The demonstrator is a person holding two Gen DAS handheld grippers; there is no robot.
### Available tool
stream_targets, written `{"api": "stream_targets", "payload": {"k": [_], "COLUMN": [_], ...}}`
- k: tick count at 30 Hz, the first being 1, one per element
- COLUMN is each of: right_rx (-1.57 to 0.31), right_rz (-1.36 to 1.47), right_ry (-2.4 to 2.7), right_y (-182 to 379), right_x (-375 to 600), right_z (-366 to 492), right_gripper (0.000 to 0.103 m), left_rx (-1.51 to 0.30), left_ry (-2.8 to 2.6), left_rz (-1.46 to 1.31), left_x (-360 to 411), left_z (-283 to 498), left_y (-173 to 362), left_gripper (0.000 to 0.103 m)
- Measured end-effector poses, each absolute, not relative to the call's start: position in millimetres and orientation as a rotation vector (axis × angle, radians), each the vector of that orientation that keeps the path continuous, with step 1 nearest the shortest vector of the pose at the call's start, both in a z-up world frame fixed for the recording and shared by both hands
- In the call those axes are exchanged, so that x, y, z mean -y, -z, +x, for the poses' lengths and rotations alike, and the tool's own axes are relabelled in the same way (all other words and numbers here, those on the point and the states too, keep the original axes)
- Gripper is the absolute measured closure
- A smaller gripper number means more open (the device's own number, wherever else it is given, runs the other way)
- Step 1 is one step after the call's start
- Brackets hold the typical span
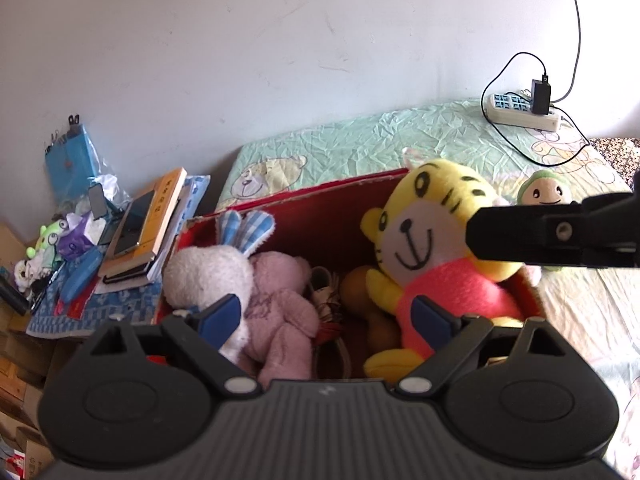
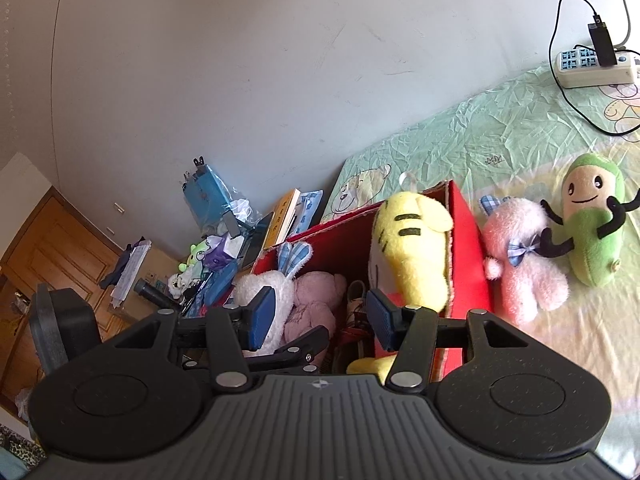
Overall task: Organize objects
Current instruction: 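Withdraw the right gripper and move it to the green bean plush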
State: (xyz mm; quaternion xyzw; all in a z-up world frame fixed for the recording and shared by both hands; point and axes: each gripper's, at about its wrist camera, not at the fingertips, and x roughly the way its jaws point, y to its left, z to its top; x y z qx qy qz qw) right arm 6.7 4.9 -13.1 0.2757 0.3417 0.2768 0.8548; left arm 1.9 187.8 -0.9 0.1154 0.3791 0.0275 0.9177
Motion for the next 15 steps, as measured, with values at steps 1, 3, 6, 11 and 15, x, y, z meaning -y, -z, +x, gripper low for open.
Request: {"api": "stream_targets", "payload": {"k": [1,3,6,11,15], "right_rx": [-0.719,-0.718,-0.716,-0.713,-0.716], "right_rz": [0.577,0.576,0.579,0.584,0.588], "right_ry": [-0.584,-0.588,-0.592,-0.597,-0.600], "right_y": [12.6,12.0,11.4,11.6,13.9], "right_x": [-0.8,6.7,19.5,40.9,57.7], "right_z": [6.1,5.7,6.3,7.6,9.4], "right_gripper": [0.048,0.048,0.048,0.048,0.048], "left_rx": [-0.779,-0.777,-0.770,-0.767,-0.768], "left_ry": [-0.059,-0.065,-0.074,-0.085,-0.091], "left_rz": [0.234,0.232,0.235,0.237,0.238], "left_x": [-184.2,-177.2,-164.8,-144.1,-127.0], "left_z": [1.5,0.4,-0.6,0.5,1.3], "left_y": [-0.1,-2.4,-5.7,-9.2,-10.1], "left_gripper": [0.010,0.010,0.010,0.010,0.010]}}
